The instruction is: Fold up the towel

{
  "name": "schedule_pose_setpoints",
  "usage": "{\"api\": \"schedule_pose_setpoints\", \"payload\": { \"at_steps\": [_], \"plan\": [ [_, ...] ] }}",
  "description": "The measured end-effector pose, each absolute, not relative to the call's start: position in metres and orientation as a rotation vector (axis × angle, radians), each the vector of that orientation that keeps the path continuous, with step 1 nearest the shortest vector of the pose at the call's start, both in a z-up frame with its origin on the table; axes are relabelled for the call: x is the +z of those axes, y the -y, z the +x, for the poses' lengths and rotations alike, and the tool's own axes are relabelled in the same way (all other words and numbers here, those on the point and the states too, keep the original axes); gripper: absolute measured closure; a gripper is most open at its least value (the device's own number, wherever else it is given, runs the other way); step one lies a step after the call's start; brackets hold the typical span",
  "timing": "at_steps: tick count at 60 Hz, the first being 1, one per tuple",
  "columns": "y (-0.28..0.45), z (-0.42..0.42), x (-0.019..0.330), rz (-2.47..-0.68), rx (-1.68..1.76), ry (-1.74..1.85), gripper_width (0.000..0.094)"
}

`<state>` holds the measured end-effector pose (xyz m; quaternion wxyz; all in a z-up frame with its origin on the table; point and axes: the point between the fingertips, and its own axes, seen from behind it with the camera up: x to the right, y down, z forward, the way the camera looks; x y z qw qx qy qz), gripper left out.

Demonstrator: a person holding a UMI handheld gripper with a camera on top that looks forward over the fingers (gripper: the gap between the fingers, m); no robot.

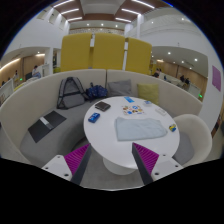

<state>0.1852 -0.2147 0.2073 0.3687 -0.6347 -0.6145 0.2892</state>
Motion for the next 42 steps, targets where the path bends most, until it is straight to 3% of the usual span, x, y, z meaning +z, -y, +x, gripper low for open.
{"api": "schedule_pose_setpoints", "payload": {
  "at_steps": [21,42],
  "plan": [
    [0.171,0.088,0.146,-1.642,0.791,1.584,0.0062],
    [0.153,-0.057,0.032,-1.59,0.778,1.71,0.0072]
  ]
}}
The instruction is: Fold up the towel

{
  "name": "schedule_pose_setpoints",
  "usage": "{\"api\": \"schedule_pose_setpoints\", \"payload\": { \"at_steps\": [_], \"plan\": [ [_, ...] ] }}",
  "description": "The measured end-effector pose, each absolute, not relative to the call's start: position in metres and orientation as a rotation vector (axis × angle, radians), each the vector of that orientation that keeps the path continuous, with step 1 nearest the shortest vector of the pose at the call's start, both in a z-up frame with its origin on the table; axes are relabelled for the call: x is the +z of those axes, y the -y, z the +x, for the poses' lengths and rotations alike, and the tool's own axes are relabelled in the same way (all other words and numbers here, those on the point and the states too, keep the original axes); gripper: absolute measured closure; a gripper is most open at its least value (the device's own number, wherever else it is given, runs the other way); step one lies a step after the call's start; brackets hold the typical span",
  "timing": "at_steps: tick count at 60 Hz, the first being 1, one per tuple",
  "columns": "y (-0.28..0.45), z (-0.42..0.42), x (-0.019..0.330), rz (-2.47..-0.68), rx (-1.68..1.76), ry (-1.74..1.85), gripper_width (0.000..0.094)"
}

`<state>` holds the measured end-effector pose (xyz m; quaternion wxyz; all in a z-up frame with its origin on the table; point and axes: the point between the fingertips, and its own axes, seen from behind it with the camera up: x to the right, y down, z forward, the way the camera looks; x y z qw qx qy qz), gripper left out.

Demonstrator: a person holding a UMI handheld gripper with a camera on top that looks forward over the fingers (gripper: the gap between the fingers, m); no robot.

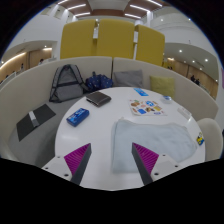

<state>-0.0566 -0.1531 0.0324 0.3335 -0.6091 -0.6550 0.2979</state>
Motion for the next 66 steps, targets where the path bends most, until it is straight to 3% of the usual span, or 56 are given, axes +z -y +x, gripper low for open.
{"api": "schedule_pose_setpoints", "payload": {
  "at_steps": [16,23,29,35,44,52,58,66],
  "plan": [
    [0.141,-0.104,-0.025,-1.666,0.752,1.772,0.0123],
    [0.114,-0.112,-0.024,-1.618,0.63,1.724,0.0889],
    [0.118,-0.111,-0.023,-1.57,0.579,1.767,0.0902],
    [0.136,-0.102,-0.012,-1.647,0.635,1.796,0.091],
    [0.161,-0.081,0.064,-1.748,0.876,1.773,0.0909],
    [0.114,-0.079,0.113,-1.797,0.965,1.679,0.0909],
    [0.05,-0.083,0.111,-1.795,0.914,1.641,0.0908],
    [-0.022,-0.095,0.08,-1.772,0.818,1.626,0.0897]
  ]
}}
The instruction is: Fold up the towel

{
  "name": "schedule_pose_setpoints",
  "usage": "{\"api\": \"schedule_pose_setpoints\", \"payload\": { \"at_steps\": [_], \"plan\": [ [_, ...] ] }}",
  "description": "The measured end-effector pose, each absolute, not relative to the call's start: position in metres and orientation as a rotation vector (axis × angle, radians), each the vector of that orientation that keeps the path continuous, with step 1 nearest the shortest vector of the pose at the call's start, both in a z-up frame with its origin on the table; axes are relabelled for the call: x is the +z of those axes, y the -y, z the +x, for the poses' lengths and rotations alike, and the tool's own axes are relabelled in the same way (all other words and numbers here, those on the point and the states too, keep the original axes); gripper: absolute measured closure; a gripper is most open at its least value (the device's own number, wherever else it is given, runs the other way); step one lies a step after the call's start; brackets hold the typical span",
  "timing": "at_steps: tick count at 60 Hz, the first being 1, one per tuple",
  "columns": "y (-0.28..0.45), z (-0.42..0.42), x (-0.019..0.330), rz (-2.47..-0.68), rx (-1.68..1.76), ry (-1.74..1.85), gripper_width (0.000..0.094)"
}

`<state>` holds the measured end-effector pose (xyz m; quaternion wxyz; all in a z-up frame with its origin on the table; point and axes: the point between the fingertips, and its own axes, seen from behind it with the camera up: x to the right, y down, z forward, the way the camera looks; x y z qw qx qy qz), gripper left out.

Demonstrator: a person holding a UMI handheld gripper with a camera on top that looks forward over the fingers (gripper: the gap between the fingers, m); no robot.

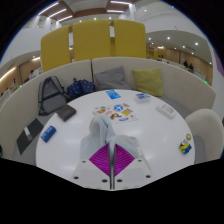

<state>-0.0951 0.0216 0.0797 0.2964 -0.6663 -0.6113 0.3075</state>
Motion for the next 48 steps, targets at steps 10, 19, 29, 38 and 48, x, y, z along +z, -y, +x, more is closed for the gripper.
{"api": "schedule_pose_setpoints", "payload": {
  "at_steps": [10,19,29,38,48],
  "plan": [
    [-0.065,-0.091,0.039,-1.777,0.725,1.688,0.0404],
    [-0.088,-0.058,0.066,-1.835,0.695,1.647,0.0081],
    [-0.084,0.019,0.15,-1.836,0.695,1.652,0.0071],
    [-0.071,0.108,0.218,-1.869,0.677,1.673,0.007],
    [-0.072,0.185,0.26,-1.887,0.645,1.657,0.0076]
  ]
}}
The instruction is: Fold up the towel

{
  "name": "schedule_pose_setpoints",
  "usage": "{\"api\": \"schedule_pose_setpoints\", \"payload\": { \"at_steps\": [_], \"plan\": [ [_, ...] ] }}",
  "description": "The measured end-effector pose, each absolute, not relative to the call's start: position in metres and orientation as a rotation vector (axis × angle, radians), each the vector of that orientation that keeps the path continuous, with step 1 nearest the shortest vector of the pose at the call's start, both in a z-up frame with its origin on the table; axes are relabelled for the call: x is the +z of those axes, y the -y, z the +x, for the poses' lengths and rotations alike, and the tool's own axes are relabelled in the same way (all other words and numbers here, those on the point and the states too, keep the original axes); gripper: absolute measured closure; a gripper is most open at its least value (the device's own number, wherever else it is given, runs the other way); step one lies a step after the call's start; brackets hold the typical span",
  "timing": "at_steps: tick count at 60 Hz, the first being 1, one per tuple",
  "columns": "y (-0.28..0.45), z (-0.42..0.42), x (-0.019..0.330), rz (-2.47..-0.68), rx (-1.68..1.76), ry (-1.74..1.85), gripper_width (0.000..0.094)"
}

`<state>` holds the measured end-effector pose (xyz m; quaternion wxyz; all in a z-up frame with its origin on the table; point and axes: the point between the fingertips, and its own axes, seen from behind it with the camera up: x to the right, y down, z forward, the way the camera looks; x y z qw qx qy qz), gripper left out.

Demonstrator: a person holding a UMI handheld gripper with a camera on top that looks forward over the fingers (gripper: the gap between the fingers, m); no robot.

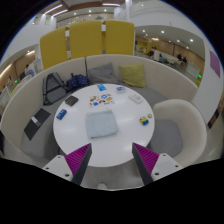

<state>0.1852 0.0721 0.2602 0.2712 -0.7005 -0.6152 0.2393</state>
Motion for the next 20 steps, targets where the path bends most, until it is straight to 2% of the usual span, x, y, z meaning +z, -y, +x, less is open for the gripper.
{"api": "schedule_pose_setpoints", "payload": {
  "at_steps": [20],
  "plan": [
    [-0.069,0.206,0.266,-1.89,0.672,1.647,0.0072]
  ]
}}
